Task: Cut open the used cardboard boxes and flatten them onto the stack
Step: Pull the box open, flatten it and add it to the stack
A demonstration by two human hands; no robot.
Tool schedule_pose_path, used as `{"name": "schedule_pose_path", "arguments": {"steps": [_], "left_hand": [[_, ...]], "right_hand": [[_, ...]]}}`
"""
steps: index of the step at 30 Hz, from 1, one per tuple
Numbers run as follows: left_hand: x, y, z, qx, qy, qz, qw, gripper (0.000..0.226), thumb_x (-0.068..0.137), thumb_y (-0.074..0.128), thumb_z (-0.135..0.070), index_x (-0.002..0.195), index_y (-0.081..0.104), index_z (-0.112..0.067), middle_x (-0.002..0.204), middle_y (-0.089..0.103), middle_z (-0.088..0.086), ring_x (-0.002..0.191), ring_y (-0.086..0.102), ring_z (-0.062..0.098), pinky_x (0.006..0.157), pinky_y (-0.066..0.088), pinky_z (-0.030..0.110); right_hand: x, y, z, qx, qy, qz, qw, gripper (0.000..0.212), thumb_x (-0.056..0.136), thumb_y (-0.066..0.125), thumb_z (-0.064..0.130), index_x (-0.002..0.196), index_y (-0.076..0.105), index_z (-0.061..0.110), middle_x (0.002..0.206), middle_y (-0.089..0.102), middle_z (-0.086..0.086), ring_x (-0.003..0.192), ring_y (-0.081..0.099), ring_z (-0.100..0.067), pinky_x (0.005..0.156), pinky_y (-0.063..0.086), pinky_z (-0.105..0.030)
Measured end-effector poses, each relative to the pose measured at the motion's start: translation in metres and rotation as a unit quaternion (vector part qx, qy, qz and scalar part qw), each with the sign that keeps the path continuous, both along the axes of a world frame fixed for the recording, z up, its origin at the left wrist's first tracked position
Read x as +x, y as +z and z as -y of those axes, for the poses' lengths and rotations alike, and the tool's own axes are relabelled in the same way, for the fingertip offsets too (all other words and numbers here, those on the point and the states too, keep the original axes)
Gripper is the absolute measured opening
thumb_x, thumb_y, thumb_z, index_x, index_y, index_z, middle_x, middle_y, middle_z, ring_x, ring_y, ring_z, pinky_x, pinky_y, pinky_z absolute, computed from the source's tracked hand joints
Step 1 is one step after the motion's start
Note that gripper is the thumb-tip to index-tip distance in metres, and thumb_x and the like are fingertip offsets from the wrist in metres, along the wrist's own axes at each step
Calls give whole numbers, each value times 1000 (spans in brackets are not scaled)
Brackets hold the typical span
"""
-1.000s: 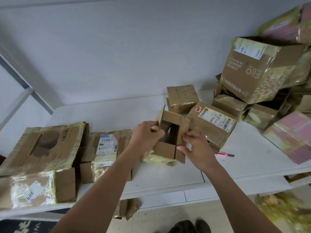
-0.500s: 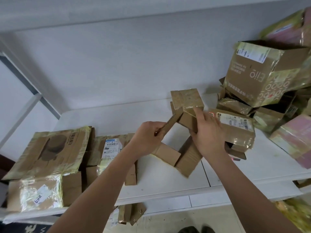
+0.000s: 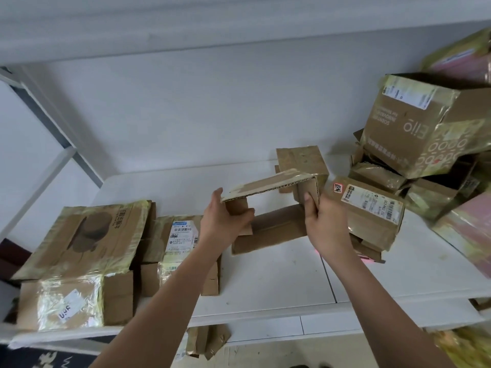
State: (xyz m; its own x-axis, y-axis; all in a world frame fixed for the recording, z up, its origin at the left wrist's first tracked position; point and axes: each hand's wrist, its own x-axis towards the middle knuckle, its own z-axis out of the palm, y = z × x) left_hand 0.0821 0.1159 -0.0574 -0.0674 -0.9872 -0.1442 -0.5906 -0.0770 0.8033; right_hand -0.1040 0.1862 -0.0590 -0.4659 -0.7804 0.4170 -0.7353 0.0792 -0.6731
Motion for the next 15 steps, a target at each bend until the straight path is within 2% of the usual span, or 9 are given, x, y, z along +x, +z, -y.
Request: {"name": "schedule_pose_path", "arguments": {"steps": [2,3,6,8,9,10,12,13,15], "left_hand": [[7,0,2,46,-19,-128,991,68,87,68,-18,146,37,-30,122,56,1,105,58,22,84,49,32],[14,2,4,80,-33,-221,972,60,90,58,-5,143,43,-28,118,61,4,101,62,21,81,52,32],[41,9,10,197,-56,-453,868,65,81,34,15,132,57,-16,114,69,14,105,65,32,82,56,42],[57,13,16,246,-36,-561,790,54,77,40,5,126,57,-6,113,66,19,104,63,42,88,54,53],[62,15,19,259,-12,-568,781,44,78,50,-4,121,57,-4,109,65,19,97,65,39,84,56,50],[63,15,21,262,13,-526,809,36,80,59,-13,115,57,-3,102,63,16,87,65,32,75,59,43],[60,13,20,271,39,-360,892,26,87,68,-20,102,62,-1,80,67,9,67,65,22,57,59,32],[58,10,18,274,56,-311,908,19,89,68,-15,97,63,1,73,68,7,61,66,19,53,58,31],[57,3,18,267,100,-286,915,10,89,66,-3,97,64,2,81,68,9,69,67,21,57,58,34]], "right_hand": [[-3,-3,-1,22,18,33,999,37,103,47,19,140,48,17,61,50,5,57,56,-17,51,39,-10],[-8,-5,-2,31,24,62,997,45,103,45,21,147,39,23,64,54,0,61,57,-19,52,39,-11],[-25,-12,-7,41,46,72,996,27,101,50,14,126,57,21,68,52,10,67,58,-22,56,37,-4],[-32,-14,-10,46,100,62,992,30,98,51,0,123,64,12,79,57,18,73,63,-5,60,37,2],[-32,-14,-12,50,147,73,985,43,95,48,-11,127,64,13,95,59,22,85,63,8,67,39,5],[-31,-14,-13,58,193,70,977,54,90,44,-21,128,64,13,112,59,21,99,58,17,78,41,4],[-28,-15,-11,73,244,30,967,70,80,41,-31,128,65,15,133,57,8,124,50,6,105,38,-11],[-26,-17,-9,82,249,14,965,74,77,41,-32,127,66,18,137,55,2,131,46,-7,113,32,-21],[-22,-22,-8,91,240,21,966,80,74,42,-32,126,66,23,144,49,2,137,36,-13,118,25,-28]]}}
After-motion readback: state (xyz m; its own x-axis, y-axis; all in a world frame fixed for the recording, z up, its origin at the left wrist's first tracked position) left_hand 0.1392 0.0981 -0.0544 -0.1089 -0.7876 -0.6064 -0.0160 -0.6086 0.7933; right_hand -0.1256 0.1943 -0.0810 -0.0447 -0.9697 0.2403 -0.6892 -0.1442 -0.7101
